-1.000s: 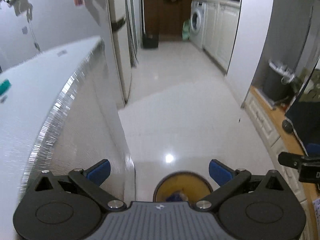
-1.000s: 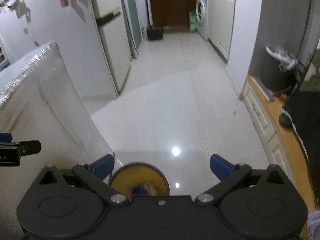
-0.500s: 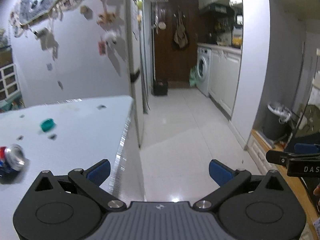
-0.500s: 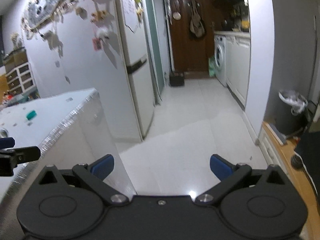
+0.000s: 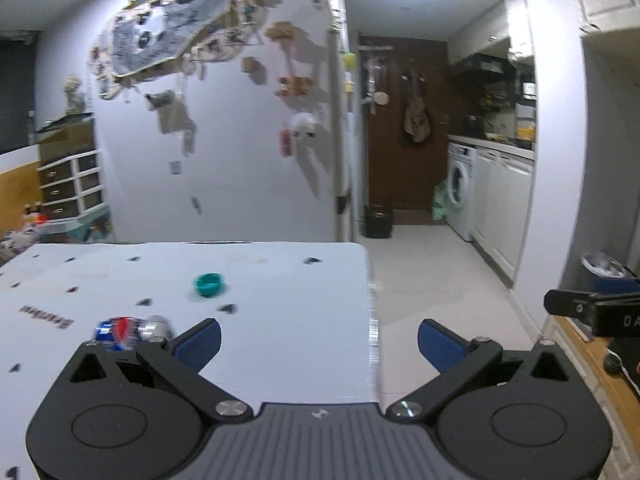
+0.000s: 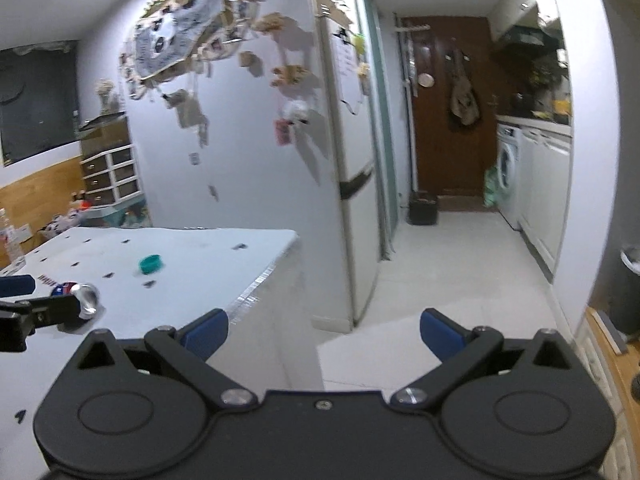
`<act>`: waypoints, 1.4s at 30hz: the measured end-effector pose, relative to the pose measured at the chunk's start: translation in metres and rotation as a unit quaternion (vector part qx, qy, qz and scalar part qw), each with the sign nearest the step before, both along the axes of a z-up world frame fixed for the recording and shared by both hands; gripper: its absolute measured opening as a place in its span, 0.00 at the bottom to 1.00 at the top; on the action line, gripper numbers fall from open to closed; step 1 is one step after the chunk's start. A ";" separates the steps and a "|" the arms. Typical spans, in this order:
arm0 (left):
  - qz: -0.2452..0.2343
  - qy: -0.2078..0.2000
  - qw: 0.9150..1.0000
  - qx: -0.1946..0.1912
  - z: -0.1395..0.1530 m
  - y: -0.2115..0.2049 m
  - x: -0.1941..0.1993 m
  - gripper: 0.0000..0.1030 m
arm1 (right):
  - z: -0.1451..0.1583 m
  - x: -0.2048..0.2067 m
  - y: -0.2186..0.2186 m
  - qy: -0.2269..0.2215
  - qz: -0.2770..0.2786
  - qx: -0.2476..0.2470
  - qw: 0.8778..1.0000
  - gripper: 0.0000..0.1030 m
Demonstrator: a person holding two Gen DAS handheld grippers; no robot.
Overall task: Collect trash
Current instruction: 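Move both open tools back up toward the table, then grasp the crushed blue Pepsi can with the left tool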
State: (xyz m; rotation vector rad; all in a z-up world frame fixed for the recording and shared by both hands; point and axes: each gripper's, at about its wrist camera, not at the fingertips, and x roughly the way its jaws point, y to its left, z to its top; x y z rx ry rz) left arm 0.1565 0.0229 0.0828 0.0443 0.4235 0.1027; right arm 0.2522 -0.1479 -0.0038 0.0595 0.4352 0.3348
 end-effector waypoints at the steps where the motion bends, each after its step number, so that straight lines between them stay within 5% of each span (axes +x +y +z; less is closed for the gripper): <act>1: 0.007 -0.002 1.000 -0.001 0.001 0.009 -0.002 1.00 | 0.002 0.000 0.007 -0.003 0.006 0.002 1.000 1.00; 16: 0.060 0.021 0.998 -0.030 -0.024 0.146 0.005 1.00 | 0.010 0.025 0.110 -0.020 0.088 -0.016 0.996 1.00; 23: -0.004 0.025 0.999 -0.041 -0.049 0.180 0.019 0.99 | 0.008 0.040 0.146 -0.017 0.120 -0.035 0.992 1.00; 28: -0.046 0.029 0.998 -0.042 -0.059 0.180 0.039 0.88 | 0.006 0.048 0.161 -0.012 0.135 -0.041 0.990 1.00; 36: 0.032 0.001 0.999 -0.010 -0.055 0.202 0.064 0.91 | 0.001 0.053 0.173 -0.006 0.156 -0.045 0.987 1.00; 37: 0.043 0.004 0.999 -0.014 -0.053 0.207 0.069 1.00 | 0.000 0.054 0.174 -0.006 0.158 -0.046 0.986 1.00; 42: 0.037 0.057 0.997 -0.039 -0.046 0.226 0.093 1.00 | -0.004 0.060 0.177 0.001 0.161 -0.049 0.986 1.00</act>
